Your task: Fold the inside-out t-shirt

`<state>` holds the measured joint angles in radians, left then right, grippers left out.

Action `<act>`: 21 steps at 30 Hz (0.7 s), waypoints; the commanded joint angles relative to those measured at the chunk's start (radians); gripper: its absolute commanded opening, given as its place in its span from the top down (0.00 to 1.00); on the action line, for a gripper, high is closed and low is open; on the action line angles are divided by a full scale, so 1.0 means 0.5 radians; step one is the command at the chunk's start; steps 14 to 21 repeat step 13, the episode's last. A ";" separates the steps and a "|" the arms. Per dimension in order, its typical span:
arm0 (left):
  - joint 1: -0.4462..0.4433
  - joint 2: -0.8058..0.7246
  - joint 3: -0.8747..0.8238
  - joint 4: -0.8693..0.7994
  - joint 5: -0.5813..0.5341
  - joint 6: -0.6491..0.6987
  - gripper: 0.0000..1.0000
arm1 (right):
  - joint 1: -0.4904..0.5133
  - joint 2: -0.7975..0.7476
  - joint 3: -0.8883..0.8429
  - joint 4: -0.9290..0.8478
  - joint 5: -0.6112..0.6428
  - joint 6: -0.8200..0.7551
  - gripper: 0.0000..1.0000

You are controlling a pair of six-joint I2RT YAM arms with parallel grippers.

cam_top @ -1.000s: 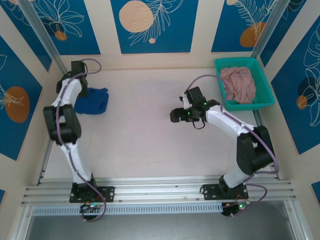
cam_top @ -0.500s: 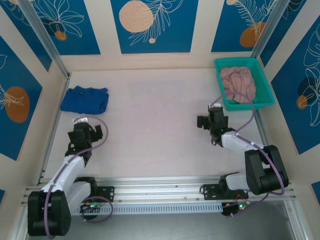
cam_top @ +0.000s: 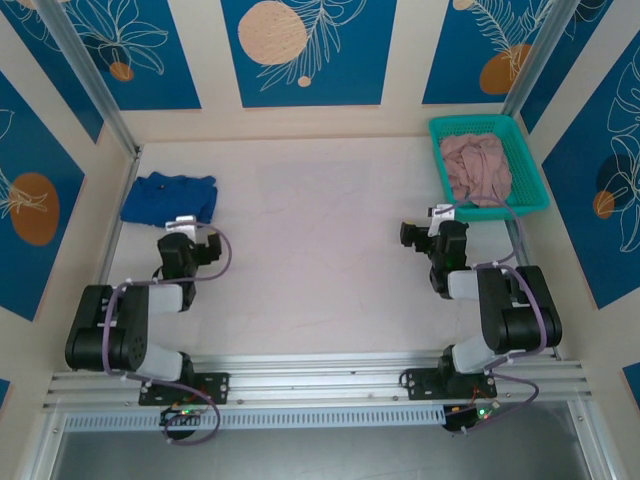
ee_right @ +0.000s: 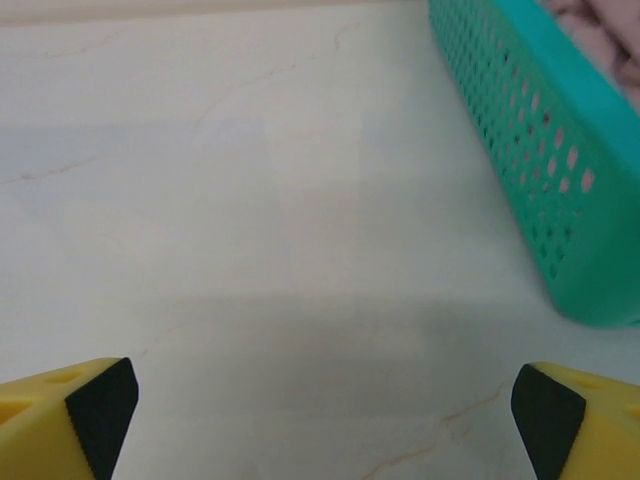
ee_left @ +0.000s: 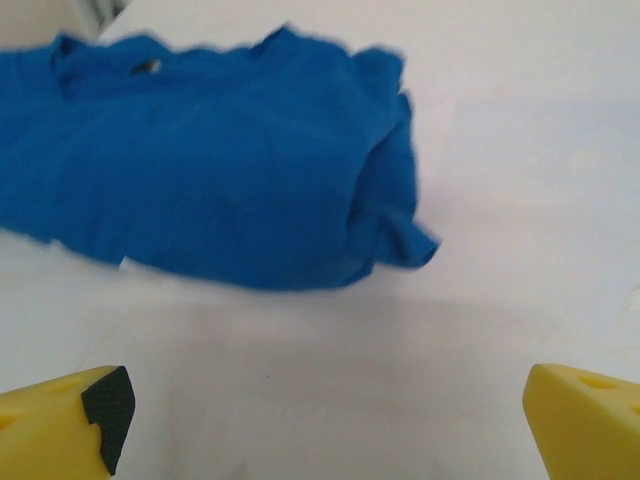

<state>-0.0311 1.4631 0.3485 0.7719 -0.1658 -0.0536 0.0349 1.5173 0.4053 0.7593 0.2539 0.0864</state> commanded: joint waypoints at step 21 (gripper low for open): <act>-0.085 0.145 0.079 0.169 0.111 0.165 0.00 | -0.046 0.010 0.013 0.110 -0.253 0.032 0.01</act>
